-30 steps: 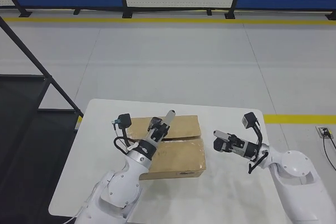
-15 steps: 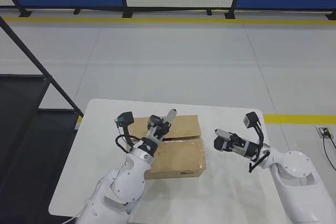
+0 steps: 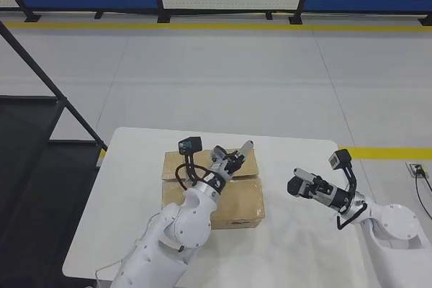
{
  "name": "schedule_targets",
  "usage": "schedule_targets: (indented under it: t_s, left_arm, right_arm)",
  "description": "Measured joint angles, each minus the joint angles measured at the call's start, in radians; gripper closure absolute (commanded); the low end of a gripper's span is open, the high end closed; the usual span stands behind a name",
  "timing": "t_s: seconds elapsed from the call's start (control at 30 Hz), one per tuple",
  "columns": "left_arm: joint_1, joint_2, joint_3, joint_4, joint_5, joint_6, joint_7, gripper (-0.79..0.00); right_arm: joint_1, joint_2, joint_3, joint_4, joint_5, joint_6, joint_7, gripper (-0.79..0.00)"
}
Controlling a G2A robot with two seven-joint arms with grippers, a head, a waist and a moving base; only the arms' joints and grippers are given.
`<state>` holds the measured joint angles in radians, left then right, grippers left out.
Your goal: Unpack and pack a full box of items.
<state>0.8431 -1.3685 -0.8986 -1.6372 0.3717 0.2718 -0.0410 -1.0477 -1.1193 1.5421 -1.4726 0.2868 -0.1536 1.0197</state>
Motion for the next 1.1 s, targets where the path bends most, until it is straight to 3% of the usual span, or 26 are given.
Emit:
schedule_targets:
  t_s: [0.47, 1.1]
  left_arm:
    - [-0.029, -0.039, 0.045, 0.079, 0.017, 0.005, -0.014, -0.785]
    - [-0.141, -0.126, 0.128, 0.265, -0.004, 0.008, 0.02, -0.785]
  right_arm:
    - [-0.008, 0.013, 0.002, -0.002, 0.016, -0.009, -0.004, -0.785]
    - [-0.047, 0.03, 0.017, -0.02, 0.039, -0.029, -0.012, -0.785]
